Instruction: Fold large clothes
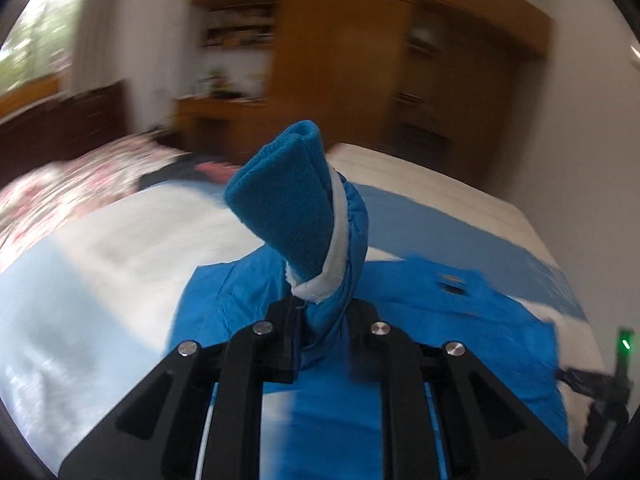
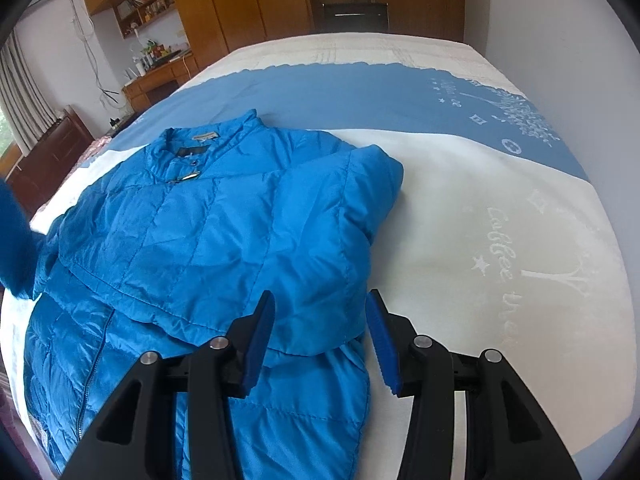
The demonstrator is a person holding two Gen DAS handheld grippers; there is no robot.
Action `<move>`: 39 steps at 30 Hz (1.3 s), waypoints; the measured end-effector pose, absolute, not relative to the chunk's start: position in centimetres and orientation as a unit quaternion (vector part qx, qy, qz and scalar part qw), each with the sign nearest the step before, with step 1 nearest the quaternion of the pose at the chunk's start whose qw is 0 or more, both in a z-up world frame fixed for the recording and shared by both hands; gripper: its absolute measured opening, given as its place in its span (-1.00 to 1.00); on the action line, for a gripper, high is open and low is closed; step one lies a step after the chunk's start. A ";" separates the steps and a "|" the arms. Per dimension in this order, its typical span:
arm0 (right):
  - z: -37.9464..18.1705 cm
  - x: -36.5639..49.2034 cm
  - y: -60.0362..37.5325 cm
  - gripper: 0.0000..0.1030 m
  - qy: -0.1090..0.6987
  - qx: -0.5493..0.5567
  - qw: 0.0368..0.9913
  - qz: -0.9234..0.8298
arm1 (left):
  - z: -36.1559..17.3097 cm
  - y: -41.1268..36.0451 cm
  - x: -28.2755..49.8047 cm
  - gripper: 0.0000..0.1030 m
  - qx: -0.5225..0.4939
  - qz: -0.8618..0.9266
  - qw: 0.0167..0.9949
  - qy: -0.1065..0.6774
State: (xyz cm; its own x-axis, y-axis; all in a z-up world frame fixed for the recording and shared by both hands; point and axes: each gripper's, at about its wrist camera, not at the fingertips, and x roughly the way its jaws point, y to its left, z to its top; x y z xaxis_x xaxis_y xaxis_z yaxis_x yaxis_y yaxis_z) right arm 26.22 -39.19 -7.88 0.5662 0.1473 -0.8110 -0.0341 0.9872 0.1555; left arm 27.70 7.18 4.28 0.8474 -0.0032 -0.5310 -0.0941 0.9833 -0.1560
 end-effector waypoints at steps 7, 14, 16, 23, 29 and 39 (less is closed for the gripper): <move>-8.6 26.5 -39.4 -0.08 0.468 0.064 0.880 0.053 | 1.4 -6.9 32.6 -0.76 -0.029 -0.107 0.940 0.321; -9.0 26.7 -39.7 -0.08 0.469 0.068 0.879 0.054 | -5.1 -12.4 36.4 -0.74 -0.009 -0.161 0.902 0.401; -8.9 26.7 -39.8 -0.08 0.468 0.069 0.880 0.053 | -6.3 -12.9 36.5 -0.62 -0.006 -0.182 0.890 0.417; -8.0 26.5 -39.9 -0.08 0.456 0.076 0.885 0.062 | -2.9 -10.6 31.7 0.24 -0.055 -0.290 0.872 0.390; -7.1 27.1 -38.8 -0.08 0.461 0.106 0.875 0.106 | -1.4 -5.6 31.5 0.24 -0.012 -0.165 0.913 0.373; -10.4 33.0 -35.5 -0.06 0.527 0.181 0.814 0.161 | -8.1 0.1 37.1 0.19 -0.062 -0.067 0.886 0.455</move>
State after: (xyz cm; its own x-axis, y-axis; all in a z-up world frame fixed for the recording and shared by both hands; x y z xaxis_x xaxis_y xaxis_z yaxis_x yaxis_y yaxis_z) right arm 32.98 -35.54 -10.39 0.3925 0.4534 -0.8002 -0.0708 0.8824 0.4652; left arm 37.12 0.11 -8.08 0.5771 -0.1749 -0.7977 0.0612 0.9833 -0.1713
